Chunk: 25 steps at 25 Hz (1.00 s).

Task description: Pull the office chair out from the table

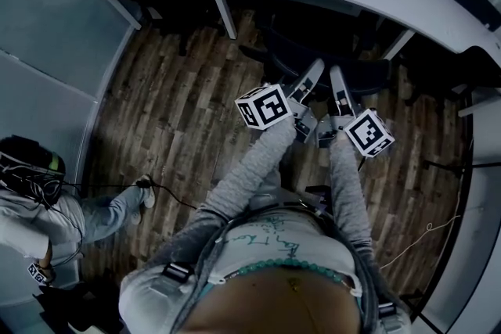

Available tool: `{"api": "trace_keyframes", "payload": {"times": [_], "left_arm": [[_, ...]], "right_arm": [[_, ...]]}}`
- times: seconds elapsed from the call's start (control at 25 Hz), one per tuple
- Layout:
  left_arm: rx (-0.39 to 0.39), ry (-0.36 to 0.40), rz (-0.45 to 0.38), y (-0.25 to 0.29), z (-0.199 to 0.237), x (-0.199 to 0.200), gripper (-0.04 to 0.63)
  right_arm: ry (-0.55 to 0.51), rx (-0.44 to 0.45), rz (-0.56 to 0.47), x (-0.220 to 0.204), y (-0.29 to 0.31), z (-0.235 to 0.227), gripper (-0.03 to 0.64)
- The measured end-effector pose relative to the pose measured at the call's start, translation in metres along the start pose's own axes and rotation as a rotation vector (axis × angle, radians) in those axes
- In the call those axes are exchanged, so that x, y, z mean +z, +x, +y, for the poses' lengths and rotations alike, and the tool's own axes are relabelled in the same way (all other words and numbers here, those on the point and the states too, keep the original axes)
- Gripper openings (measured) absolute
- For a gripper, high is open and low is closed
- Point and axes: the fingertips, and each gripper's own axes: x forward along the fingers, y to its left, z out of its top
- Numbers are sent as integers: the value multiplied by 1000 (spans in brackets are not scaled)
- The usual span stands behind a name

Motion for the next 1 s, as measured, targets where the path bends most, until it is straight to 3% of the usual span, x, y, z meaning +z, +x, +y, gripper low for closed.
{"api": "trace_keyframes", "payload": {"times": [1.0], "left_arm": [[-10,-26,3,-64,-49,-42,149]], "right_arm": [[21,42,34,-22,-75,35,207]]}}
